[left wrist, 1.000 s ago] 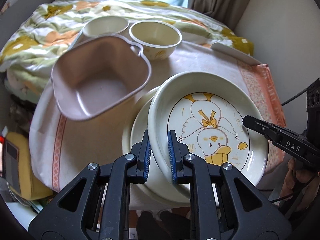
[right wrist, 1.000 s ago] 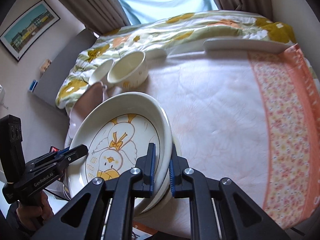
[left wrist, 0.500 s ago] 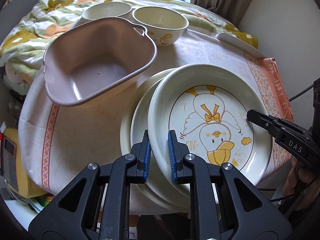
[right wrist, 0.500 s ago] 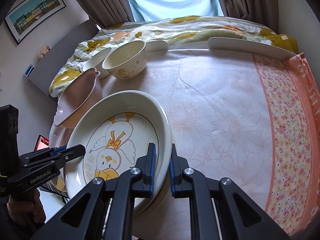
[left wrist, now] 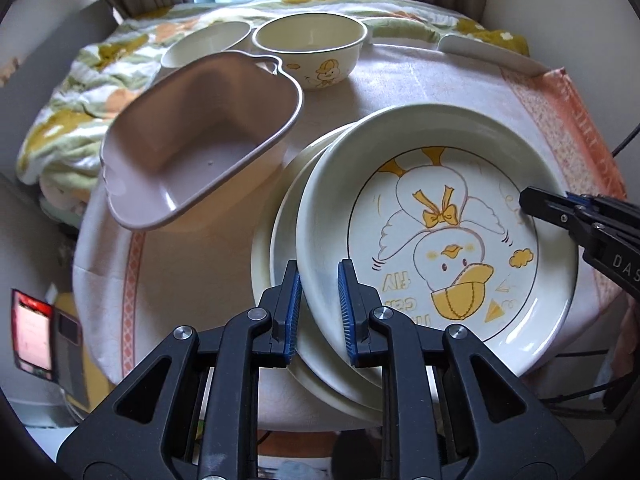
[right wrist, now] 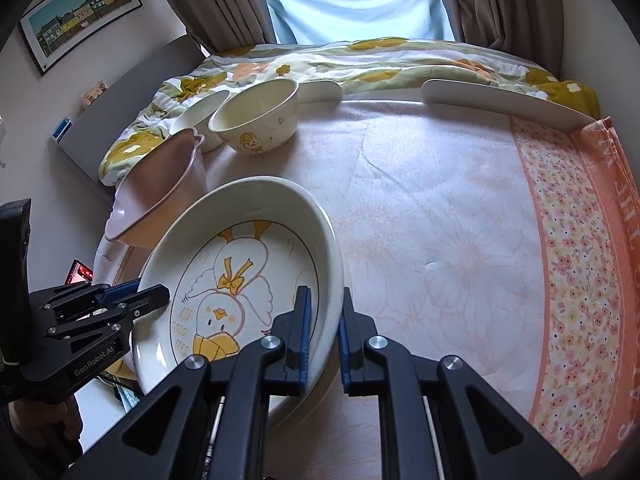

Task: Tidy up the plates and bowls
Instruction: 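Lower the small duck plate onto the plate stack and open the right gripper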

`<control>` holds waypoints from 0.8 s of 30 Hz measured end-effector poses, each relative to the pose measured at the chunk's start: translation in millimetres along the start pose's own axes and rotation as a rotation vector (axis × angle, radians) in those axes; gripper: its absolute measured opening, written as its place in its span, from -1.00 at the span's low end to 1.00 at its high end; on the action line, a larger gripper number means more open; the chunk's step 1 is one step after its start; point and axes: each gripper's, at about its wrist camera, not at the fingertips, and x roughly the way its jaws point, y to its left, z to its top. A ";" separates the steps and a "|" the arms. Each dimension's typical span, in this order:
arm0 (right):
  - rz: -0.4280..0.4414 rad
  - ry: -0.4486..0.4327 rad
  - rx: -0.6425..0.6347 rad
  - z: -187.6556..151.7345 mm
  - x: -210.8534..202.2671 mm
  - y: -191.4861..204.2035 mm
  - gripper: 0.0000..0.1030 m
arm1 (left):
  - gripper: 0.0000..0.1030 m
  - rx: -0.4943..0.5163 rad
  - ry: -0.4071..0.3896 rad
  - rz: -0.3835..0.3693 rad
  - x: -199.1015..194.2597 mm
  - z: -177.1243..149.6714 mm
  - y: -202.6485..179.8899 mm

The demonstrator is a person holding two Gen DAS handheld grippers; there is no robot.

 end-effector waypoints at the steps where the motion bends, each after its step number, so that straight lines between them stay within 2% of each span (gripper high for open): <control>1: -0.003 -0.002 -0.006 -0.3 0.1 0.7 -0.78 | -0.67 0.005 -0.001 0.009 -0.2 0.2 -0.9; 3: -0.007 -0.002 -0.016 -0.5 0.3 1.5 -0.78 | -0.68 0.042 -0.016 0.061 -2.4 0.3 -7.4; 5: -0.012 -0.001 -0.027 -0.2 0.6 2.8 -0.78 | -0.68 0.139 -0.061 0.155 -7.5 -1.5 -21.8; 7: -0.016 -0.003 -0.033 -0.3 1.1 3.4 -0.78 | -0.68 0.175 -0.063 0.193 -6.5 -3.0 -27.4; 10: -0.019 -0.006 -0.038 0.0 2.0 3.5 -0.78 | -0.68 0.139 -0.061 0.169 -7.3 -2.0 -20.2; 16: -0.087 -0.003 -0.118 -0.1 5.3 15.8 -0.76 | -0.68 0.124 -0.064 0.181 -8.3 -3.1 -16.5; 24: -0.121 0.000 -0.152 -0.3 8.2 21.0 -0.76 | -0.68 0.088 -0.065 0.173 -7.8 -2.1 -10.4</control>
